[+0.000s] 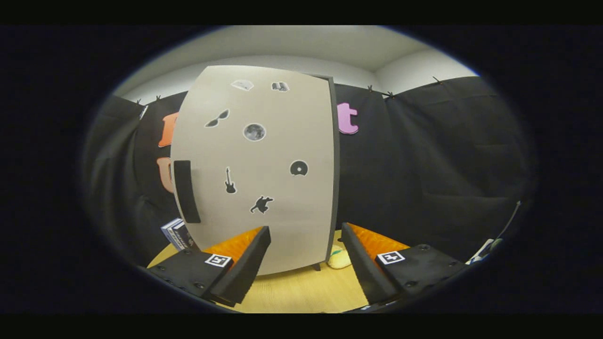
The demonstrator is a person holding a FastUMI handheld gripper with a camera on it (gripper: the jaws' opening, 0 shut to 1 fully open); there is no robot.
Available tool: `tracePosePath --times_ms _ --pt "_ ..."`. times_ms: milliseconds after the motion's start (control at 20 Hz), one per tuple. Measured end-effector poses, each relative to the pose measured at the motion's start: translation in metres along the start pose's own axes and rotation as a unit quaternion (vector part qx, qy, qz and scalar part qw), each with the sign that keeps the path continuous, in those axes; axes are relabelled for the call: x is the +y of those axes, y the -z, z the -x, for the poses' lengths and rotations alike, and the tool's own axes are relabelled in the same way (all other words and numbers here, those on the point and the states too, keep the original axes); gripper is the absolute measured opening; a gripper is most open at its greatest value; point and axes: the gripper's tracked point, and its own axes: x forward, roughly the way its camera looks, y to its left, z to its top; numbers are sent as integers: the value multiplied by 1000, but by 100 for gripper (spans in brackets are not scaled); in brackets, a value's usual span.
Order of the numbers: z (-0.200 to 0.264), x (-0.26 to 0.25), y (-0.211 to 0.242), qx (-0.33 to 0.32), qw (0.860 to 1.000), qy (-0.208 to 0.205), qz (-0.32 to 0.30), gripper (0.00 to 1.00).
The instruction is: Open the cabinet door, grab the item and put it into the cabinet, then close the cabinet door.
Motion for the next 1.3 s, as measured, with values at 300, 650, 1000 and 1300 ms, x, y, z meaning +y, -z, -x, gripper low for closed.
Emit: tracePosePath --times_ms 300,650,1000,1300 --pt "14 -18 -53 -31 999 -28 1 97" --pt "54 -43 -35 -24 998 -46 -17 97" --pt "70 -98 -38 -29 998 -41 -26 97" --pt "73 -122 -41 -36 998 -39 -24 97"
